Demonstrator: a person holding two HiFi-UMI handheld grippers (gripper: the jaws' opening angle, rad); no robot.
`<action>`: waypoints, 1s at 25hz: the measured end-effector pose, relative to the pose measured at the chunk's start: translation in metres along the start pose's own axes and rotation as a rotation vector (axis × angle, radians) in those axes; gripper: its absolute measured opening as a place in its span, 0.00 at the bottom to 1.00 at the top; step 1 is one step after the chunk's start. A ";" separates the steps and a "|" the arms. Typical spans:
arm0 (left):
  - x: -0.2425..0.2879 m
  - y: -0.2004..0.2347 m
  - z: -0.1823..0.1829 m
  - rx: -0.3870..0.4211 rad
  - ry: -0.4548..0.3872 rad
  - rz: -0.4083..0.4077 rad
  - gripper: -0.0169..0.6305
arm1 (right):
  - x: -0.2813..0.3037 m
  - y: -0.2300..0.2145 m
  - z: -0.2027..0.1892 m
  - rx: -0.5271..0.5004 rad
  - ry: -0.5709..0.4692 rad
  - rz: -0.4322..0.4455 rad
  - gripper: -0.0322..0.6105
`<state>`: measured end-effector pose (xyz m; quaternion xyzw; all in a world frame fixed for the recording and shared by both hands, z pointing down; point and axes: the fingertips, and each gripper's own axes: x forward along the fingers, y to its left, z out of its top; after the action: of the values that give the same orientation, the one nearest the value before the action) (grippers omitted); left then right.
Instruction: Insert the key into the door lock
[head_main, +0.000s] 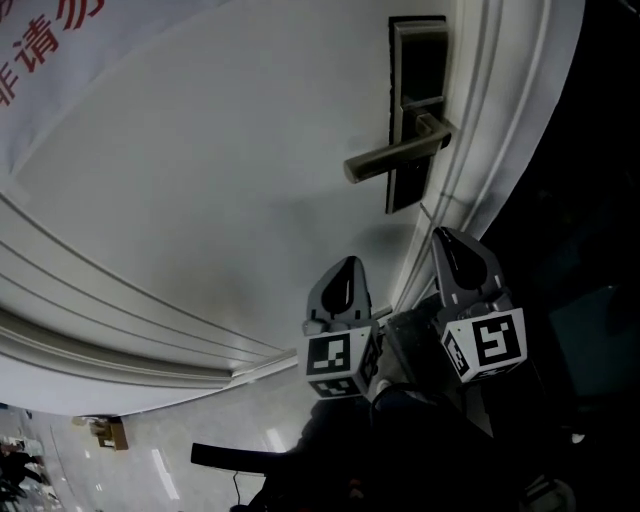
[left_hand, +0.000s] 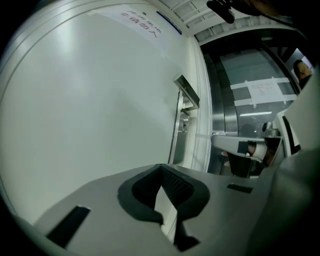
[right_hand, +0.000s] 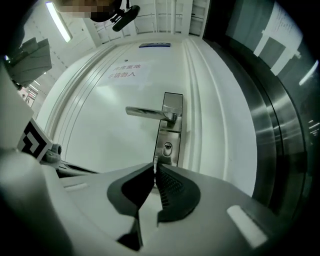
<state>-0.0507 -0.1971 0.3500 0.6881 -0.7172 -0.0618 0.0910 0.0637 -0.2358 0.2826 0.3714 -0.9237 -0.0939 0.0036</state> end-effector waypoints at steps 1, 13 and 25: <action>0.000 -0.001 0.002 0.005 -0.003 0.005 0.03 | 0.003 -0.001 0.003 -0.019 -0.008 0.010 0.07; 0.015 -0.023 0.026 0.032 -0.025 -0.082 0.03 | 0.021 -0.015 0.027 -0.274 -0.011 0.003 0.07; 0.032 -0.030 0.028 -0.001 -0.023 -0.130 0.03 | 0.042 -0.019 0.031 -0.976 0.044 -0.041 0.07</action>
<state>-0.0286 -0.2313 0.3176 0.7324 -0.6720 -0.0760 0.0791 0.0436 -0.2726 0.2462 0.3464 -0.7642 -0.5080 0.1950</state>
